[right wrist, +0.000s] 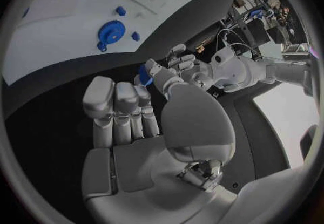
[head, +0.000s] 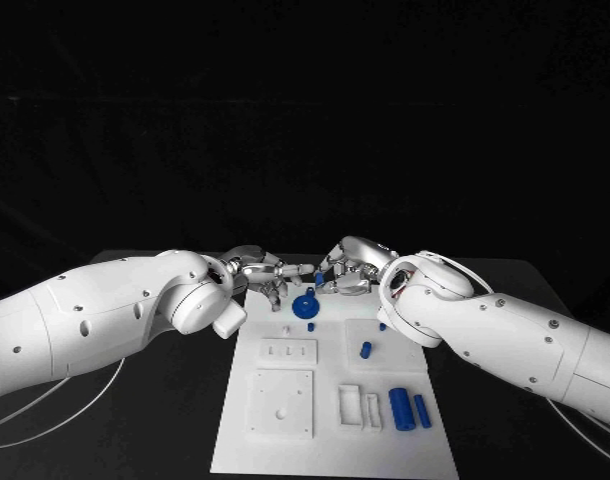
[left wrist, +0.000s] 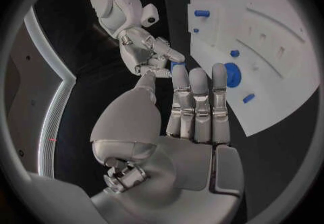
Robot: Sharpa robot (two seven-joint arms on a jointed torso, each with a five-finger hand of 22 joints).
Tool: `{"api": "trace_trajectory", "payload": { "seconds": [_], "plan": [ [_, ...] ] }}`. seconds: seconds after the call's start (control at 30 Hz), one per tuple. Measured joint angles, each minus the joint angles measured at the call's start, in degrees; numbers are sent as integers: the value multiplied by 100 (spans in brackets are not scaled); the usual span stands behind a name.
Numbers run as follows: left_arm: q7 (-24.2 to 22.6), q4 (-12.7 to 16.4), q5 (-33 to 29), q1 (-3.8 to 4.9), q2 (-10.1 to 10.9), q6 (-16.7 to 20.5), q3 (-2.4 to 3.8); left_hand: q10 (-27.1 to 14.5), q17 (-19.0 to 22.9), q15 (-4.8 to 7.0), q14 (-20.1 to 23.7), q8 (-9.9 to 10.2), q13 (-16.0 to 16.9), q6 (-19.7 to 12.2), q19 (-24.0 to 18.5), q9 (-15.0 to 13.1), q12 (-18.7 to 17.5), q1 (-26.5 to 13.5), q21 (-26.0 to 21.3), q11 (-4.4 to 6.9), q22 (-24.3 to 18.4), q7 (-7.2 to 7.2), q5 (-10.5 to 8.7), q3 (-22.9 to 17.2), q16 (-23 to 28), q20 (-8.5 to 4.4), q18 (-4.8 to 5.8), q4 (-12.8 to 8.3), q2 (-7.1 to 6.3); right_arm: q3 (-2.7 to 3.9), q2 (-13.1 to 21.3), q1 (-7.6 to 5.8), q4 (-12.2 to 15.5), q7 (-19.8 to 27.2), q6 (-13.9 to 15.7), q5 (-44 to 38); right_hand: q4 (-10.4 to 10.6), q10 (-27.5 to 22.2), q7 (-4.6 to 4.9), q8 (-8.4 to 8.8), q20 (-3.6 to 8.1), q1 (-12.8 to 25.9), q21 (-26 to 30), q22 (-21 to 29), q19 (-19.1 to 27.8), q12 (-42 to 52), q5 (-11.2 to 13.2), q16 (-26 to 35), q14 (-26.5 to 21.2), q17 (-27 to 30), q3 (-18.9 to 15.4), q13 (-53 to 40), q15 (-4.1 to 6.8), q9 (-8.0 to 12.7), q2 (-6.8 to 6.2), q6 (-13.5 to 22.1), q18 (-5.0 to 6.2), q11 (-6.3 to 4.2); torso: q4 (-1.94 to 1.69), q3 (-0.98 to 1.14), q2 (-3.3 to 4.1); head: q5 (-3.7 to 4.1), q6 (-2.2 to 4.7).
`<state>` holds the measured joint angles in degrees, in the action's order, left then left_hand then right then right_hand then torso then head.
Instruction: Assemble the parts on the task board
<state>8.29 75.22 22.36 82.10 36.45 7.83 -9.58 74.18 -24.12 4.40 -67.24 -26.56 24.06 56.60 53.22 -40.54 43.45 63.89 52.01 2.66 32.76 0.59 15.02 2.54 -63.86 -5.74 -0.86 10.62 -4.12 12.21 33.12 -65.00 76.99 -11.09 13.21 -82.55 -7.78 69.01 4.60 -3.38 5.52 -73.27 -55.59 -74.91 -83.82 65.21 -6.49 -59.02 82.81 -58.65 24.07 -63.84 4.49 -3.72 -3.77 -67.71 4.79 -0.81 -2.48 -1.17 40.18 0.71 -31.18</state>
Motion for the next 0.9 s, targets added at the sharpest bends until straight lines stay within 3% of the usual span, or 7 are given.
{"api": "trace_trajectory", "payload": {
  "seconds": [0.2,0.3,0.43,0.9],
  "plan": [
    [148,19,52,0,-55,54,-5,0,92,-18,19,179,-66,30,13,264,-64,19,-84,0,25,30,-23,-55,0,13,0,152,-87,-15,-65,-21,25,-68,-100,-22,4,0,-9,0,0,24,0,0,0,0,-39,0,0,-5,-75,0,0,-1,23,-8,0,0,-3,5,1,1,-17],
    [211,23,92,0,-69,91,-8,0,105,-20,20,223,-73,51,22,389,-85,19,-111,0,37,51,-157,-65,0,22,-1,237,-87,-26,-83,-30,32,-98,-160,-41,11,0,-9,0,0,51,0,0,0,0,-39,0,0,-10,-99,0,0,-1,21,-9,0,0,-3,7,1,15,-21],
    [275,30,158,0,-87,122,-9,0,131,-20,20,295,-96,51,22,571,-106,19,-156,0,63,51,-310,-56,0,22,0,228,-87,-32,-105,-38,35,-135,-223,-67,12,0,-9,0,0,51,0,0,0,0,-39,0,0,-12,-115,0,0,-1,21,-8,0,0,-1,8,1,25,-26],
    [472,86,374,1,-148,138,-13,1,151,-20,20,294,-106,72,43,737,-130,19,-183,0,109,72,-333,-64,0,42,-1,206,-87,-39,-143,-45,63,-214,-336,-124,35,0,-9,3,0,51,0,0,0,0,-64,0,0,-17,-154,1,0,1,21,-6,0,1,-7,4,2,33,-22]
  ]
}}
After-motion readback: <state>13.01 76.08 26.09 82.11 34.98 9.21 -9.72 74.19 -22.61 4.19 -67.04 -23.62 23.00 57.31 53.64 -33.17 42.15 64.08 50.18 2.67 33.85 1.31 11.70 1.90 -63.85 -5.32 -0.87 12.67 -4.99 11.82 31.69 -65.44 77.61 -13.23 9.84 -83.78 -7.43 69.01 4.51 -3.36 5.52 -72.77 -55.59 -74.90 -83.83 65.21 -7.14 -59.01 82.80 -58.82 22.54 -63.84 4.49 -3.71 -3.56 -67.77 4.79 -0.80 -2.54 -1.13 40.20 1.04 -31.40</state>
